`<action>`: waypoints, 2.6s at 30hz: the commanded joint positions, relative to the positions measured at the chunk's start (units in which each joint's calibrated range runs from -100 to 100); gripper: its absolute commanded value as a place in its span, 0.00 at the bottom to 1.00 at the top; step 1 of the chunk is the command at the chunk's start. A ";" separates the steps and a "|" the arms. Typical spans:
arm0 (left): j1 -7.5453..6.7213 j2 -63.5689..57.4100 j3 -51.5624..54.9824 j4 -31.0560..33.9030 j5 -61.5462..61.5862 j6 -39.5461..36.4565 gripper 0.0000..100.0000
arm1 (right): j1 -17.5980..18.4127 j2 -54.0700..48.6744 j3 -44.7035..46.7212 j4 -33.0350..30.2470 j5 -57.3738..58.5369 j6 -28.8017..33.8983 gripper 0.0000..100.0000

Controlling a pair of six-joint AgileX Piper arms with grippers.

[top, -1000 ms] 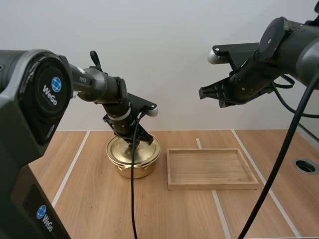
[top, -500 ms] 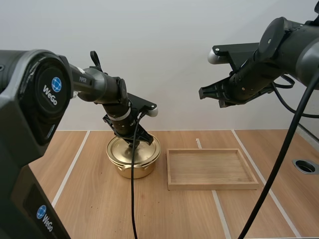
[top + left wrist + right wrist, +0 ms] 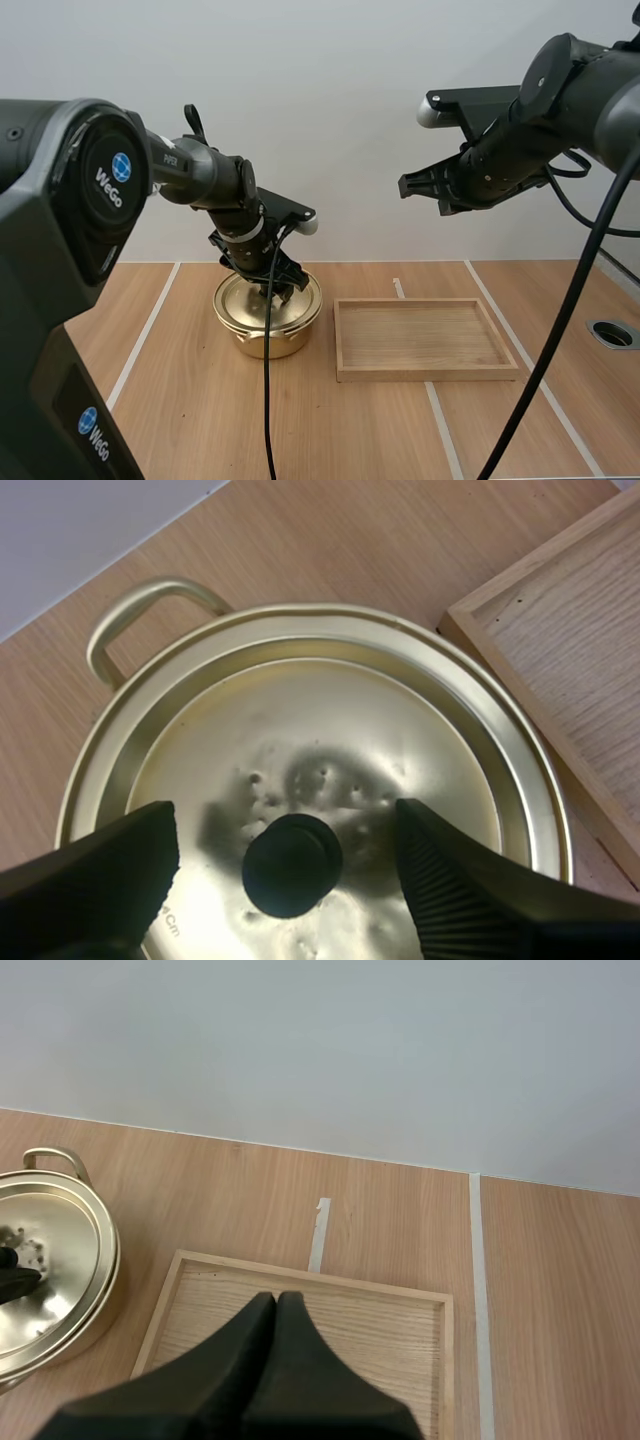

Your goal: Open the pot, put the grape inside, and close it

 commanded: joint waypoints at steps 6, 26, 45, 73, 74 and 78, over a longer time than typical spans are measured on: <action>-0.05 -3.75 -7.75 0.52 12.31 0.18 1.00 | -0.23 -0.91 0.17 0.31 -1.09 -0.14 0.00; -0.05 -22.71 -21.34 1.78 19.32 -1.79 0.00 | -0.23 -0.91 0.17 0.31 -0.94 -0.14 0.00; -0.05 -29.20 -18.24 21.31 11.32 -33.46 0.00 | -0.23 -0.91 0.17 10.30 -1.32 0.77 0.00; -0.05 -65.02 30.08 54.37 -15.76 -63.29 0.00 | -0.06 -12.54 22.15 12.56 -18.73 -6.55 0.00; -0.05 -66.73 30.38 54.62 -14.17 -64.60 0.00 | -0.06 -12.68 22.53 13.01 -18.73 -6.55 0.00; -0.05 -73.20 32.28 54.77 -10.01 -65.09 0.00 | -0.06 -14.39 23.66 14.60 -18.73 -6.55 0.00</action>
